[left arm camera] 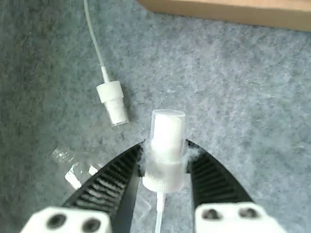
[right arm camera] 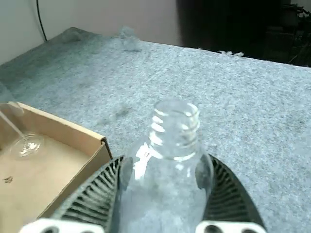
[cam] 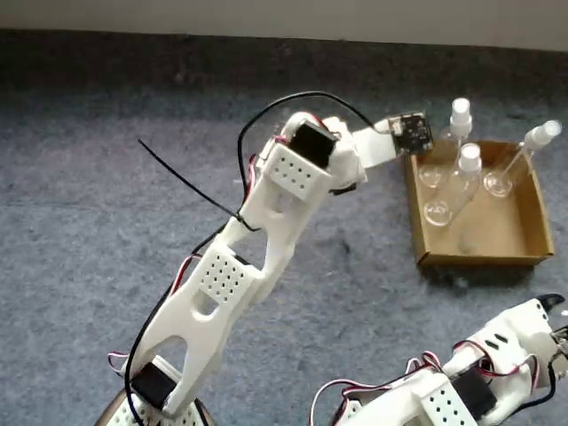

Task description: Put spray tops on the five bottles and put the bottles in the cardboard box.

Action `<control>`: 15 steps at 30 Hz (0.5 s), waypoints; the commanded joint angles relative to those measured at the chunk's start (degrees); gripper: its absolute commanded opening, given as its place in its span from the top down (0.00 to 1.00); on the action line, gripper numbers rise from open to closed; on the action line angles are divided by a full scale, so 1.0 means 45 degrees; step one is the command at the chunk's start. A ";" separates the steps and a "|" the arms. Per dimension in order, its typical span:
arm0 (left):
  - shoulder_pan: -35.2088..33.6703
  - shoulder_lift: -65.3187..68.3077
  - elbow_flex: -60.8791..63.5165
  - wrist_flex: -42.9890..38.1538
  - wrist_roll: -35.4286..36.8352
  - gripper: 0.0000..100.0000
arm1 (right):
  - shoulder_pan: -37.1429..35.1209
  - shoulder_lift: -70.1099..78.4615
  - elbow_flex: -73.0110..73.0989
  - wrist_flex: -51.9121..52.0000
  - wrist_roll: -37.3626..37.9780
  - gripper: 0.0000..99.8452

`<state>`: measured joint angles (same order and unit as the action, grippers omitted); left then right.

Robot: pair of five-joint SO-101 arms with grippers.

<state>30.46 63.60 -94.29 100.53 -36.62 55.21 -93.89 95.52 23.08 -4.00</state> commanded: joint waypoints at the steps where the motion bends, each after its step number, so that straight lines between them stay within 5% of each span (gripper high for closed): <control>1: -0.0694 -0.1788 0.0049 0.0098 0.0156 1.00 | -0.1299 -0.0147 -0.0654 -0.0283 0.0078 0.89; 15: -0.1573 -0.8918 0.8195 0.0039 0.0195 1.00 | -0.7258 -0.0147 -0.2549 -0.0283 0.0078 0.89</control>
<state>25.89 35.21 -66.51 100.53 -36.26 27.34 -93.89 88.84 23.08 -4.00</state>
